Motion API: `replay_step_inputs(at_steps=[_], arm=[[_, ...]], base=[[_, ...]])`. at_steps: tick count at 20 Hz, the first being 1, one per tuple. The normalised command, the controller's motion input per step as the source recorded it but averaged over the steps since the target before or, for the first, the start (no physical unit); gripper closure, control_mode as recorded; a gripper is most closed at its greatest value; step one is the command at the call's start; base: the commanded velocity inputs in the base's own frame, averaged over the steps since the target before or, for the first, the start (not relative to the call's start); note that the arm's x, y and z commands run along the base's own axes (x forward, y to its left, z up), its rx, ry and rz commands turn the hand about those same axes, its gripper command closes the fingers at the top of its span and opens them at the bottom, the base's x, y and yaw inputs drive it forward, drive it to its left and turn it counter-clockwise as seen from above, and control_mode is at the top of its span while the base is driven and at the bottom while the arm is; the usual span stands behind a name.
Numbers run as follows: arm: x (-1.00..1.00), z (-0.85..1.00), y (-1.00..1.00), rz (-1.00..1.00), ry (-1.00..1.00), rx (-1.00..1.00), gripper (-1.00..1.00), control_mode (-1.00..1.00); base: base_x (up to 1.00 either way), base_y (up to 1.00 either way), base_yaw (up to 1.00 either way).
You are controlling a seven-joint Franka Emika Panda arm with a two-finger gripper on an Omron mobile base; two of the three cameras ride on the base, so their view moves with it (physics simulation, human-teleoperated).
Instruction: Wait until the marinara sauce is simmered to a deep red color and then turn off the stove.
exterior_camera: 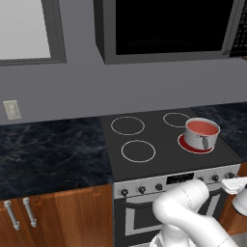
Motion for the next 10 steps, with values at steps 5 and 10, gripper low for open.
replay_step_inputs(at_steps=[5, 10], arm=[[0.00, 0.00, 0.00, 0.00, 0.00, 0.00, 1.00, -1.00], [0.00, 0.00, 0.00, 0.00, 0.00, 0.00, 1.00, -1.00]], base=[[0.00, 0.00, 0.00], [0.00, 0.00, 0.00]])
